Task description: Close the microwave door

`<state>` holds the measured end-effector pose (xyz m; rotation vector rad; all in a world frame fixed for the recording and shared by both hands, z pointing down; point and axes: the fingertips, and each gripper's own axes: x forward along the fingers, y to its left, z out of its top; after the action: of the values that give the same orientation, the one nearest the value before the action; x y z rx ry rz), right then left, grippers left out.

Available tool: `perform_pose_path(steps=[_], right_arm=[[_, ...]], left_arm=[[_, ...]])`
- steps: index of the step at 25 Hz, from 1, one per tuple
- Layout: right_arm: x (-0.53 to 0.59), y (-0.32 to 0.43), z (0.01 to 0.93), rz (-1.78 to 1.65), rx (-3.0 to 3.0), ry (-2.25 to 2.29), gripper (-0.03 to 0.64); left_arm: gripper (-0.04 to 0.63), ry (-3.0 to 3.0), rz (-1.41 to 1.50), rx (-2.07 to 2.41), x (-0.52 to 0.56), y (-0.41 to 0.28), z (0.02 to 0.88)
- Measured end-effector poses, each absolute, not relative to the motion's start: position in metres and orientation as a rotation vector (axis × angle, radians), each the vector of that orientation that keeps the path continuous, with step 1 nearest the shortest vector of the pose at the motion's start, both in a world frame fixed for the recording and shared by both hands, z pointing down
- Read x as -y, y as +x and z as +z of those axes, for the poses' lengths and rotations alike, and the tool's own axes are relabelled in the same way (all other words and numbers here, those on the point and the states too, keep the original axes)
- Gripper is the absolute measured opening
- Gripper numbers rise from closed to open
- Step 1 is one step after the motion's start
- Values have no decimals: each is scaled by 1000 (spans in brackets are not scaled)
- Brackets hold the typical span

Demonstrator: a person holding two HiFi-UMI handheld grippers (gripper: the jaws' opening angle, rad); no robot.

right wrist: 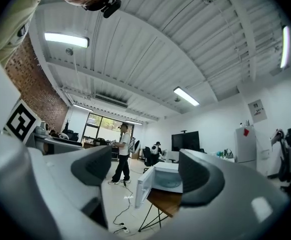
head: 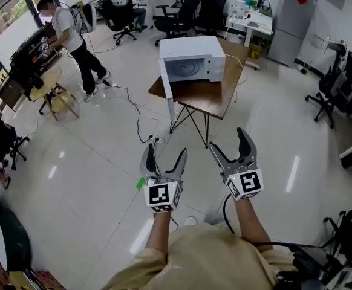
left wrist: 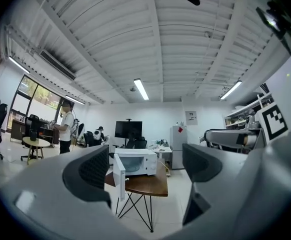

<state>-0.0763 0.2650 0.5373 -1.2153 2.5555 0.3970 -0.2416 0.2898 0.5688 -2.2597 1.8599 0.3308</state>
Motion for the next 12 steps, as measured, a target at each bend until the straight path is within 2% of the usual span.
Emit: perform_pose_path(steps=[6,12], right_arm=[[-166,-102,529,376,-2581,-1246,407],[-59,-67,506,351,-2615,-1167,407]], left_arm=[[456,-2270,348,-1910,-200,-283,554],[456,-2216,302,-1963,-98,-244,531]])
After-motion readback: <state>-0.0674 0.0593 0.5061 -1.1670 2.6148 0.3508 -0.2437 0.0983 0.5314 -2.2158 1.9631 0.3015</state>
